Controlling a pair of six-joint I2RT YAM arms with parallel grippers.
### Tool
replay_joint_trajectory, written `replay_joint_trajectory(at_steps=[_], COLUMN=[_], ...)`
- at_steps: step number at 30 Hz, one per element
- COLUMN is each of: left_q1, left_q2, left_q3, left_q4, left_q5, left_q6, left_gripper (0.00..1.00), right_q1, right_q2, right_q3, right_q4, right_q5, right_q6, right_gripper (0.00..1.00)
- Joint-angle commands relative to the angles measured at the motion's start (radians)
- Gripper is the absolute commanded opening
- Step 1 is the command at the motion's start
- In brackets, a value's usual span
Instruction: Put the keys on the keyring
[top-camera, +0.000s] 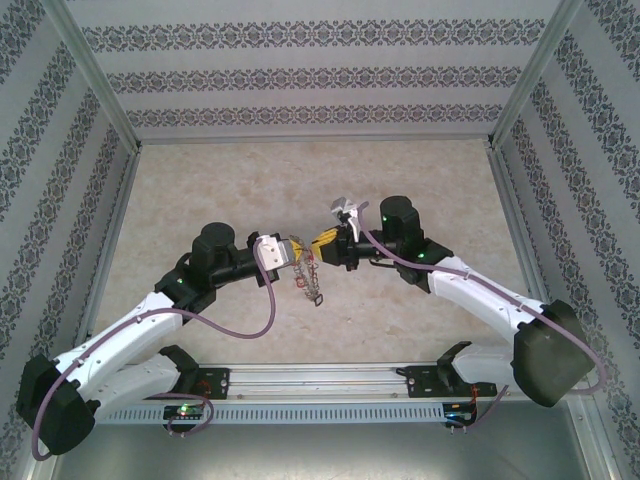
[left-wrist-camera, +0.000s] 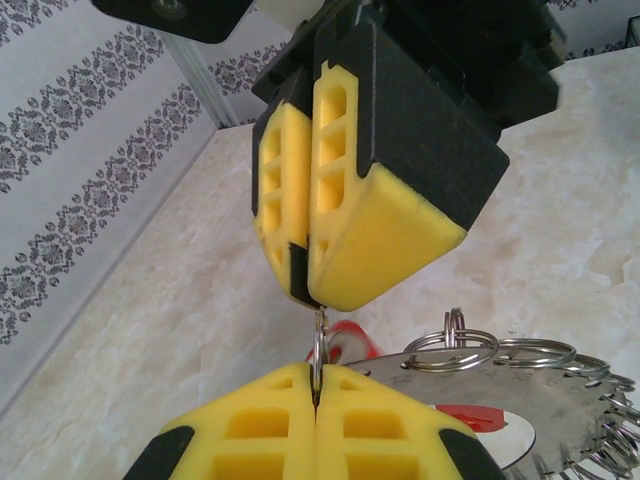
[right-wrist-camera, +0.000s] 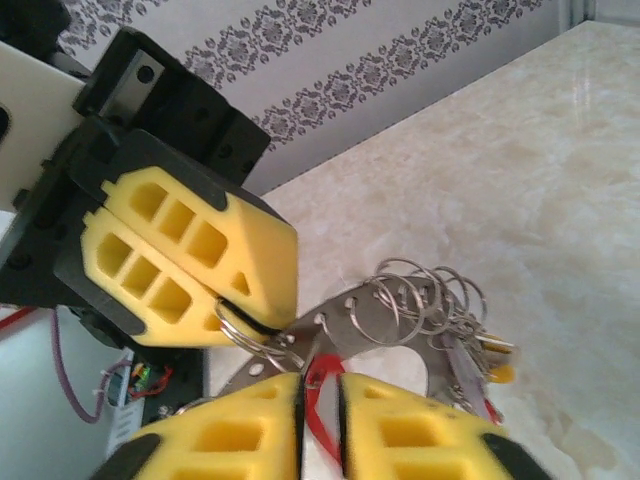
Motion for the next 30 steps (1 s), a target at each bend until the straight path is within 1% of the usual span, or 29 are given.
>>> replay_joint_trajectory(at_steps=[1,3,6,8,11,13,16,18,20,25,30], left_q1=[0.000,0.000,0.001,0.000,0.000,0.000,0.000,0.000,0.000,0.000,0.000], left_q2=[-0.019,-0.017,-0.012,-0.010,-0.006,-0.004,0.013,0.020,0.025,0.032,0.040], left_q3=[0.001,0.000,0.003,0.008,0.016,0.021,0.041,0.054,0.059,0.060,0.072], left_q4=[0.079,0.075,0.069,0.062,0.050,0.044,0.021,0.008,0.009,0.013,0.017], left_q5=[0.039,0.043,0.055,0.070,0.103,0.130,0.181,0.216,0.238,0.246,0.286], left_q6=[0.030,0.034,0.039,0.045,0.057,0.065,0.076,0.079,0.076,0.065,0.058], left_gripper=[0.00,0.00,0.00,0.00,0.00,0.00,0.00,0.00,0.00,0.00,0.00], right_q1=[-0.011,-0.009,-0.001,0.014,0.043,0.051,0.070,0.082,0.085,0.101,0.112], right_q2=[-0.016,-0.026,-0.041,-0.066,-0.121,-0.151,-0.181,-0.187,-0.181,-0.189,-0.183], right_q3=[0.032,0.044,0.059,0.055,0.022,0.002,-0.012,-0.010,0.006,0.010,0.021], right_q4=[-0.031,-0.068,-0.115,-0.144,-0.160,-0.162,-0.197,-0.207,-0.246,-0.308,-0.340], right_q5=[0.019,0.035,0.024,0.021,0.087,0.130,0.151,0.170,0.159,0.129,0.144], right_q6=[-0.107,-0.173,-0.275,-0.387,-0.553,-0.629,-0.747,-0.766,-0.786,-0.856,-0.884], right_gripper=[0.28,0.27,0.27,0.27,0.27,0.25,0.25,0.26,0.26,0.28,0.28])
